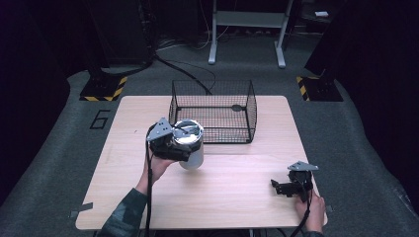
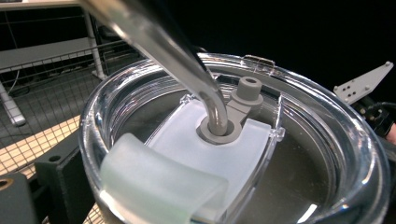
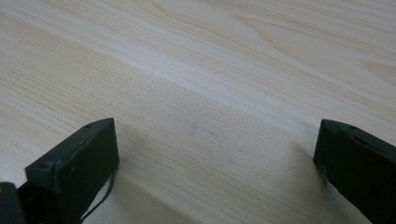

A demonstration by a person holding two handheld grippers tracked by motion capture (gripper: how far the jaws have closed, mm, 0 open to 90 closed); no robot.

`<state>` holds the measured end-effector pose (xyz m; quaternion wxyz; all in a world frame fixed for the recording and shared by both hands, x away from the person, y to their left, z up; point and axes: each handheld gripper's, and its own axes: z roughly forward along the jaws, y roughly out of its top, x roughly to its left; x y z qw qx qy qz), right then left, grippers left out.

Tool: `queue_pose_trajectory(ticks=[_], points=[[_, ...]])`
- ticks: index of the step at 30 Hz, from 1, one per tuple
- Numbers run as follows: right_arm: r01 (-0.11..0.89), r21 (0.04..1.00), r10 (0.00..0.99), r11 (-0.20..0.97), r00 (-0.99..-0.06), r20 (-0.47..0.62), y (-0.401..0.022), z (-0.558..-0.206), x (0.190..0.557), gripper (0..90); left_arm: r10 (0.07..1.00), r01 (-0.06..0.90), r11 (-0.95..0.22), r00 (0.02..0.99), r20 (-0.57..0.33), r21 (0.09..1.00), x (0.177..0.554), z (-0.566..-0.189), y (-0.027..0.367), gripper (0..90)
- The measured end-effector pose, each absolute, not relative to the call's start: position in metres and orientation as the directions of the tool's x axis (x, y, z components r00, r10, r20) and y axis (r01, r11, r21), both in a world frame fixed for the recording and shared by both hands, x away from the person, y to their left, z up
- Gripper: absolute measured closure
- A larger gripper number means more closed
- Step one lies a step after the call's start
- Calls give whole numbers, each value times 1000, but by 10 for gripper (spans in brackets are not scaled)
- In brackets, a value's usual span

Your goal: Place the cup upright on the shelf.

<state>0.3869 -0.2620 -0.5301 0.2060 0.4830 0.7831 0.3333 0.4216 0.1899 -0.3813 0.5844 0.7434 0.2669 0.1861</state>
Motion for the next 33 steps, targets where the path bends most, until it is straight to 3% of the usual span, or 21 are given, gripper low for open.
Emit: queue_pose_trajectory(ticks=[33], points=[[619,721,894,311,-449,0,-262,-530,387,0,614,128,-190,789,16,973,461,-328,171,30]])
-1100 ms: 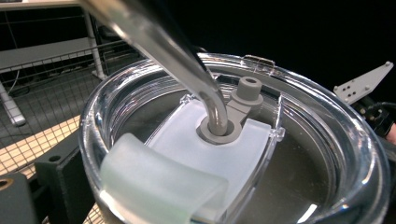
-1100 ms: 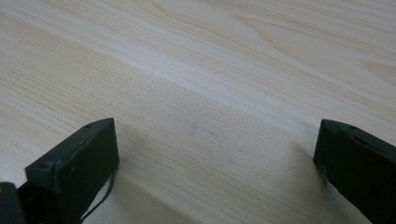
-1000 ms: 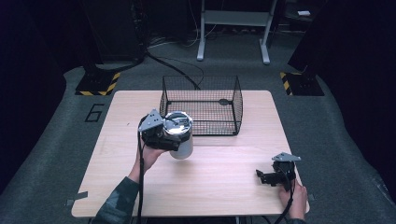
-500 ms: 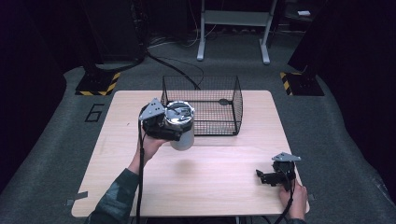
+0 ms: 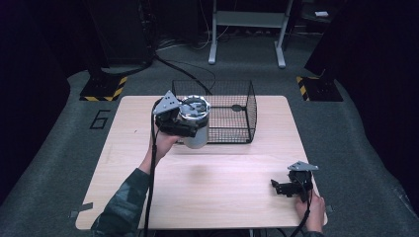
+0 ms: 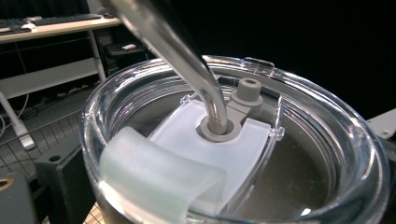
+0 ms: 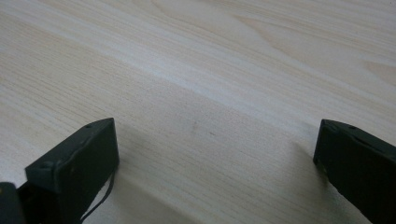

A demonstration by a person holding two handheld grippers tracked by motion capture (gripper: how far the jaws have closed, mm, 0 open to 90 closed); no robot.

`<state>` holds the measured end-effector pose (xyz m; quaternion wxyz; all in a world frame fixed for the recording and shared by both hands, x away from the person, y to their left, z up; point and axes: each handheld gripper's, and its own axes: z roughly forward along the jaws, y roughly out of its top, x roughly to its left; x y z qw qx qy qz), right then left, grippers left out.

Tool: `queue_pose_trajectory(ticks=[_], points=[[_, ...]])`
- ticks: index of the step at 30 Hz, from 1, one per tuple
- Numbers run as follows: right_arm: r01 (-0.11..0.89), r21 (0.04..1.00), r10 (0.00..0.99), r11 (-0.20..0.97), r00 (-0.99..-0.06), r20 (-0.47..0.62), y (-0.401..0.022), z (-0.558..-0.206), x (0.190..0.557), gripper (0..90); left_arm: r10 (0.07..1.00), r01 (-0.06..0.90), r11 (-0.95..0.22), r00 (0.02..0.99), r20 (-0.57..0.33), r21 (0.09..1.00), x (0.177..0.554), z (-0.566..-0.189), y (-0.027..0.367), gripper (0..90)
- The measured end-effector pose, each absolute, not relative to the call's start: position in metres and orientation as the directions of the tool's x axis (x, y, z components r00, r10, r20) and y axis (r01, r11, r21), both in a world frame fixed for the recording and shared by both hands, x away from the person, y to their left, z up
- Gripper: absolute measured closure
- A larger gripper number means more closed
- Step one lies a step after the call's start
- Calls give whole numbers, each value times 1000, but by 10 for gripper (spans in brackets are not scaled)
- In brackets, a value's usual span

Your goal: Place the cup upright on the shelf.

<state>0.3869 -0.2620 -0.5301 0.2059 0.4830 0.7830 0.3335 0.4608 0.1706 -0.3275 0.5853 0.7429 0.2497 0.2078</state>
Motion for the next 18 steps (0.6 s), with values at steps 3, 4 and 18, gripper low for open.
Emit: queue_pose_trajectory(ticks=[3,4,18], points=[[619,721,894,311,-448,0,-262,-530,387,0,618,131,-190,786,15,973,466,-326,169,30],[619,721,894,311,-448,-1,-262,-530,387,0,623,132,-188,782,14,973,468,-325,169,30],[619,721,894,311,-449,-1,-262,-530,387,0,645,122,-186,763,28,975,486,-316,161,30]])
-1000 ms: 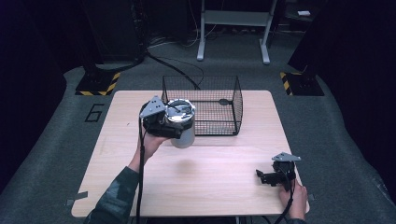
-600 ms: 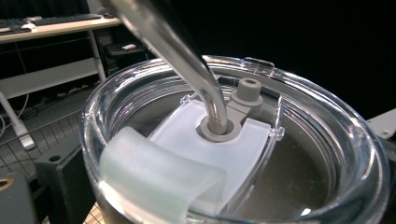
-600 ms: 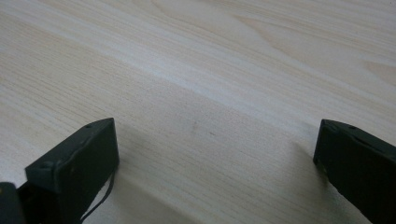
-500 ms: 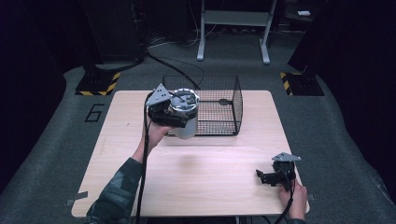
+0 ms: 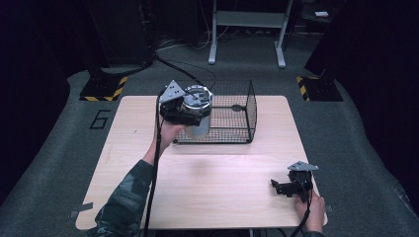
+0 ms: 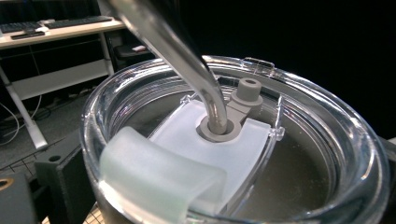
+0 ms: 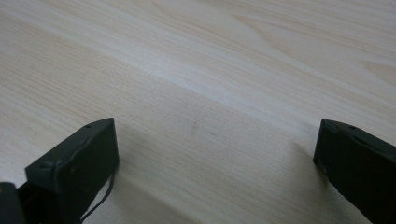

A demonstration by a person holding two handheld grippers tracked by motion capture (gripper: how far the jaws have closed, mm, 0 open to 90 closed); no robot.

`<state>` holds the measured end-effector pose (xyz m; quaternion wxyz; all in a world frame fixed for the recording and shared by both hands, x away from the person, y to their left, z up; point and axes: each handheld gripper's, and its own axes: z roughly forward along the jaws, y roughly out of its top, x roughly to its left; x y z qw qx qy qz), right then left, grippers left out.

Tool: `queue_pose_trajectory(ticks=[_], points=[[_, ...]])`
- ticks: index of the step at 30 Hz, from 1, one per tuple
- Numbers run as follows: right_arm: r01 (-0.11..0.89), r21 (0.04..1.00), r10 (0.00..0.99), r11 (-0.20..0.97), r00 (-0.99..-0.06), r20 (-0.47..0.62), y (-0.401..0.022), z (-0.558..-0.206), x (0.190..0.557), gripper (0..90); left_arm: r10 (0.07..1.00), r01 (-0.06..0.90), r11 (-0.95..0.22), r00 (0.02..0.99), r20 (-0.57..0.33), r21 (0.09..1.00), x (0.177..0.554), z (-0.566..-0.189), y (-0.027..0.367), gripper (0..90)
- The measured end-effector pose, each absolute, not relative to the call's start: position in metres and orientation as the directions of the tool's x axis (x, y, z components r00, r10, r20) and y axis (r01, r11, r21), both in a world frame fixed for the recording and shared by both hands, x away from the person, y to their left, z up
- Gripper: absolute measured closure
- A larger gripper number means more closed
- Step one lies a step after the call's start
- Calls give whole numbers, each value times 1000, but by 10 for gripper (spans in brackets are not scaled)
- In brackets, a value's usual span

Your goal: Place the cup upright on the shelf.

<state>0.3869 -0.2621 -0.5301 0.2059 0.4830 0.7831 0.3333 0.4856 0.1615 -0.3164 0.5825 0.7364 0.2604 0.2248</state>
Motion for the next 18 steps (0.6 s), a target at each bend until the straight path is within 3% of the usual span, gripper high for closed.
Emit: queue_pose_trajectory(ticks=[18], points=[[619,721,894,311,-449,-1,-262,-530,387,0,696,158,-177,718,10,971,525,-323,155,30]])
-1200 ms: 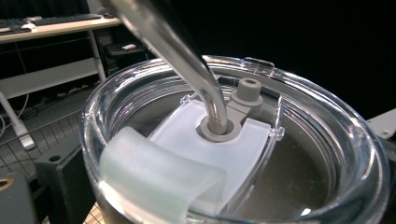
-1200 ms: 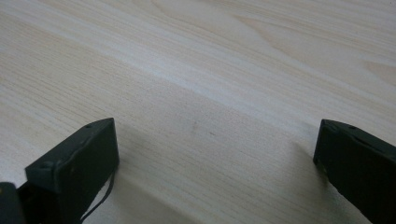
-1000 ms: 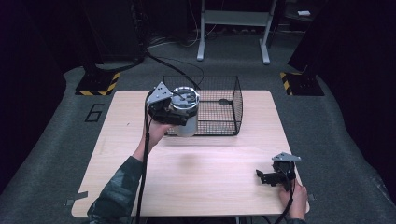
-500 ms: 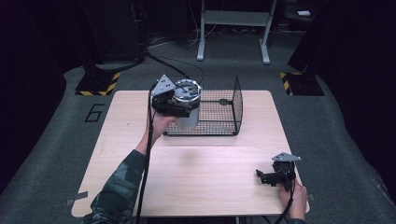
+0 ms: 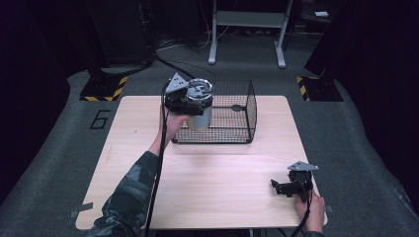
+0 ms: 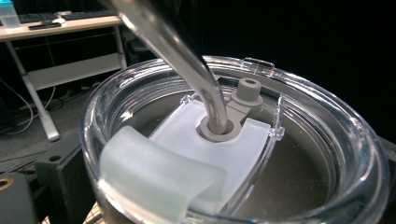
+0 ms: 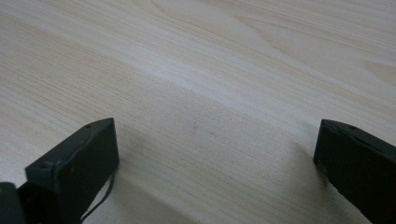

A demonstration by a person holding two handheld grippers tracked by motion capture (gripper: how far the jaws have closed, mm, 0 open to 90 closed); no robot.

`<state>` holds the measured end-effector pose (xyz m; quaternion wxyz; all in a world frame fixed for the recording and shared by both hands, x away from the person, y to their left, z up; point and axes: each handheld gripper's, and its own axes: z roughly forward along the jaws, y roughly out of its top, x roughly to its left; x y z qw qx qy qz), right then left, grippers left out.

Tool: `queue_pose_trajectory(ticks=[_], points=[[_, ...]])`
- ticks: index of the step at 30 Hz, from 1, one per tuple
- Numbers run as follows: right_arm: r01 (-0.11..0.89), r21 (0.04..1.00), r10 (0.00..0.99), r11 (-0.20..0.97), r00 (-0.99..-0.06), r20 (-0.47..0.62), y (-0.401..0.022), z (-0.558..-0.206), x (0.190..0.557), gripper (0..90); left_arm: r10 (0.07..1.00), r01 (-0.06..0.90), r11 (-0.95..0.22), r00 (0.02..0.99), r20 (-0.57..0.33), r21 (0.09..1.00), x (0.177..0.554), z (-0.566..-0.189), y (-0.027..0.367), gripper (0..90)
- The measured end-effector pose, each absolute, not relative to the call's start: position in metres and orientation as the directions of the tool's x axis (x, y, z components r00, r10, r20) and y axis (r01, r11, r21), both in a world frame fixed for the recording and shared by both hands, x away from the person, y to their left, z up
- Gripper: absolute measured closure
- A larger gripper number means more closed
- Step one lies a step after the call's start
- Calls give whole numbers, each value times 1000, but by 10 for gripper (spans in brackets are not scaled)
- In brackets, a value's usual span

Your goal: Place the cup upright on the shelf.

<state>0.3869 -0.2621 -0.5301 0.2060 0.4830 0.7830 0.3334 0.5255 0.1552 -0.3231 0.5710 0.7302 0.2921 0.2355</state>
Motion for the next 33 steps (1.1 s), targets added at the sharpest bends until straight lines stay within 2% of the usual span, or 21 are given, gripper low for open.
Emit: queue_pose_trajectory(ticks=[23,33], points=[[622,719,894,309,-449,4,-262,-530,387,0,756,205,-165,654,-10,965,571,-343,135,30],[620,723,895,306,-446,3,-262,-530,387,0,773,263,-178,634,-31,948,592,-363,125,31]])
